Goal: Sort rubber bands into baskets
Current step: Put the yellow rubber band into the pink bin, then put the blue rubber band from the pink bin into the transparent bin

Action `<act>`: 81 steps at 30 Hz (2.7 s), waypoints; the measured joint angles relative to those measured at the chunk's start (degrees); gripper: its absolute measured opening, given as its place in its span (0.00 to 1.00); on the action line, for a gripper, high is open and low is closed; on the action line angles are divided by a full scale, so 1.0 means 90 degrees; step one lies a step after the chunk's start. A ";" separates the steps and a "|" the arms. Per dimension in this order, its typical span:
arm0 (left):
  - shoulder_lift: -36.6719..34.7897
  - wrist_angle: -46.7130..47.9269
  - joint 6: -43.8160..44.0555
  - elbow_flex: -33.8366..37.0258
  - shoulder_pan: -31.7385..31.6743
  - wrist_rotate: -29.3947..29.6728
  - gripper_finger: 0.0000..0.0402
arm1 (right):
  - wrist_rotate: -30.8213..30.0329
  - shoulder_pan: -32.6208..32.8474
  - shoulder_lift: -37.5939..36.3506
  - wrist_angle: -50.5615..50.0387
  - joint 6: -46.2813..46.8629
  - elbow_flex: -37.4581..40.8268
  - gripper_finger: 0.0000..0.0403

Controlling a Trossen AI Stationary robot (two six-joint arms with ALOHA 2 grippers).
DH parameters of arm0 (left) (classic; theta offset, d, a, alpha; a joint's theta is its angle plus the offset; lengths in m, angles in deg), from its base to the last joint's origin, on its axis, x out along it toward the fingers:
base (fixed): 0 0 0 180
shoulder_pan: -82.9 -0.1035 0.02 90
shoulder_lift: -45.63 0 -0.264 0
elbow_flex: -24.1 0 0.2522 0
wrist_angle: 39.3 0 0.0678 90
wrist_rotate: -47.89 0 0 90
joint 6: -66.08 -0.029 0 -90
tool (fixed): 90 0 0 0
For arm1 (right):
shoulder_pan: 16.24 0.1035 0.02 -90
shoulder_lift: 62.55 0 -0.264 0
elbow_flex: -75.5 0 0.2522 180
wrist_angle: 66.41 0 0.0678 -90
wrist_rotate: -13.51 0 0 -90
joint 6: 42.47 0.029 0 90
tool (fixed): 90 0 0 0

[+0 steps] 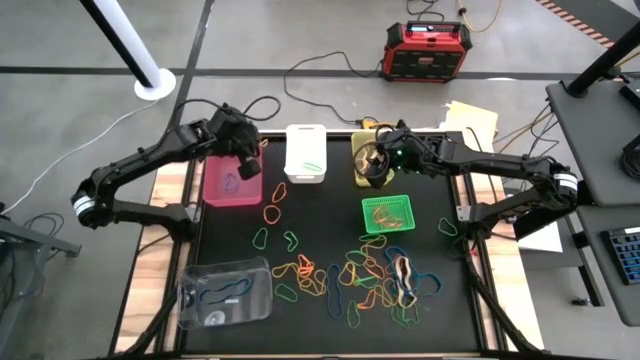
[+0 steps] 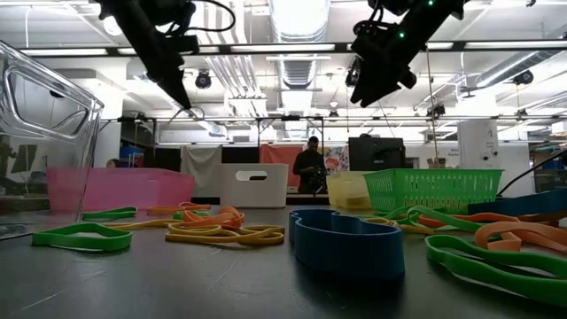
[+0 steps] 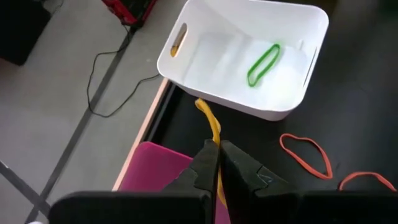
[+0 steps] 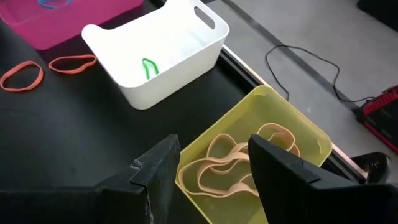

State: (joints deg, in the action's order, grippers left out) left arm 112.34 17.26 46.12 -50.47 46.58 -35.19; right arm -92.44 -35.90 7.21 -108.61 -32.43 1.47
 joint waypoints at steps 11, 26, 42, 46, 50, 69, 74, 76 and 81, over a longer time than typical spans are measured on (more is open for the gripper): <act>-0.0002 0.0516 0.0345 0.0000 0.0000 -0.0234 0.00 | -0.0006 0.0000 0.0002 0.0045 -0.0102 0.0031 0.46; 0.0032 0.1303 0.0481 -0.0020 0.0518 -0.3155 0.00 | 0.0261 0.0000 0.0007 0.0001 -0.0199 0.0016 0.46; 0.0075 0.1326 0.1457 -0.0015 0.1142 0.1266 0.00 | 0.0666 0.0032 0.0012 0.0036 -0.0253 0.0134 0.46; 0.0143 0.1297 0.1404 -0.0015 0.0587 0.1762 0.00 | 0.0662 0.0032 0.0012 0.0051 -0.0238 0.0145 0.46; 0.0352 0.1025 0.1283 -0.0010 0.0000 0.1421 0.00 | 0.0661 0.0032 0.0012 0.0049 -0.0240 0.0145 0.46; 0.1962 0.0746 0.1630 -0.0027 -0.1559 0.0600 0.10 | 0.0651 0.0032 0.0012 0.0059 -0.0406 0.0150 0.46; 0.2048 0.0879 0.1732 -0.0027 -0.1564 0.0610 0.25 | 0.0649 0.0032 0.0012 0.0070 -0.0406 0.0171 0.46; 0.2032 0.1082 0.1797 -0.0027 -0.1562 0.0593 0.29 | 0.0649 0.0032 0.0012 0.0070 -0.0406 0.0180 0.46; 0.1910 0.1945 0.2172 -0.0011 -0.1557 -0.0257 0.36 | 0.0647 0.0032 0.0012 0.0075 -0.0406 0.0238 0.46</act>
State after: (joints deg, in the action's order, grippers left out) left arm 129.53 34.77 65.67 -50.57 32.57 -37.51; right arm -86.62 -35.62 7.32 -107.94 -36.08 3.62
